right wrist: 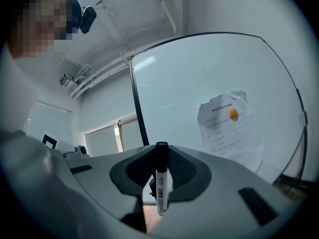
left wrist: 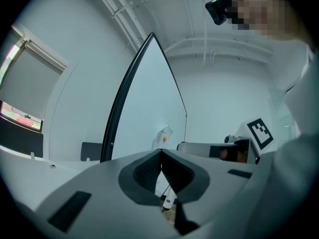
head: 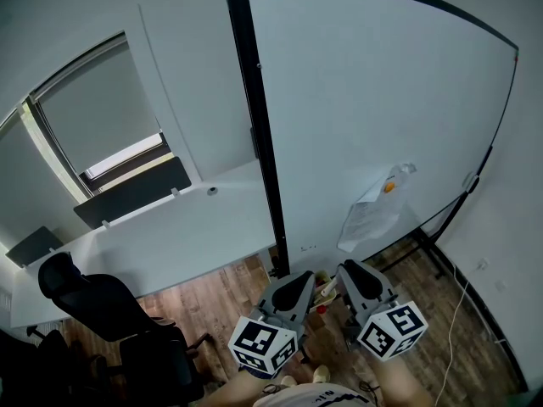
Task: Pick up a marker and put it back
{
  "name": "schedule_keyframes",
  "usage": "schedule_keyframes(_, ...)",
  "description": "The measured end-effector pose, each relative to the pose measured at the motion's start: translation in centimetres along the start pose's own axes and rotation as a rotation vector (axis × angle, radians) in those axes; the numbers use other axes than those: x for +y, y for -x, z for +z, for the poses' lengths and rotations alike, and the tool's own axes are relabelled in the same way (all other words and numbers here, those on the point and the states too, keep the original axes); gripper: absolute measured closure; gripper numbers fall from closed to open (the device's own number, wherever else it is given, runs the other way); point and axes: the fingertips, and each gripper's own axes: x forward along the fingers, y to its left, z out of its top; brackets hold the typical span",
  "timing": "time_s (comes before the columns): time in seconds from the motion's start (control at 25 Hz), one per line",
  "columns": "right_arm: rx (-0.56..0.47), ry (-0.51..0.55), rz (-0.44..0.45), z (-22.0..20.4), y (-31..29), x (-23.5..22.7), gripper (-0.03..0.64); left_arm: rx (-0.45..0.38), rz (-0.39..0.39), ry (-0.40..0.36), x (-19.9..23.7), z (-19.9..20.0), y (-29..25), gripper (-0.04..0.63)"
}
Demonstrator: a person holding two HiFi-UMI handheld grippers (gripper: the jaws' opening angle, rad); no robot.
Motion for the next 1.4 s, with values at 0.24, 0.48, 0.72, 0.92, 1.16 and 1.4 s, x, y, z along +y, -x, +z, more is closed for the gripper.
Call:
schedule_keyframes(0.24,0.006,-0.014,-0.003,-1.1,-0.8,-0.6,0.543,-0.002,0.023,0.001,0.9,-0.7,0.3,0.584)
schedule_keyframes(0.48,0.028,-0.022,-0.018,-4.0,-2.5,-2.0,0.543,0.0,0.053,0.013,2.5,-2.2,0.6,0.584)
schedule_keyframes(0.72,0.034,-0.062,-0.067,-8.6,-4.7,-4.3,0.543,0.028,0.07,0.026,4.2,-4.4,1.1,0.584)
schedule_keyframes(0.92,0.039,-0.079,-0.105,-12.4,-6.1,-5.8,0.543,0.065,0.079,0.036,5.8,-7.0,1.2,0.584)
schedule_keyframes(1.16,0.028,-0.122,-0.152,-16.4,-6.9,-7.3,0.543,0.098,0.071,0.041,6.8,-9.7,1.6,0.584)
schedule_keyframes(1.4,0.021,-0.112,-0.19,-19.5,-7.6,-7.3,0.543,0.111,0.066,0.05,7.8,-11.6,2.6,0.584)
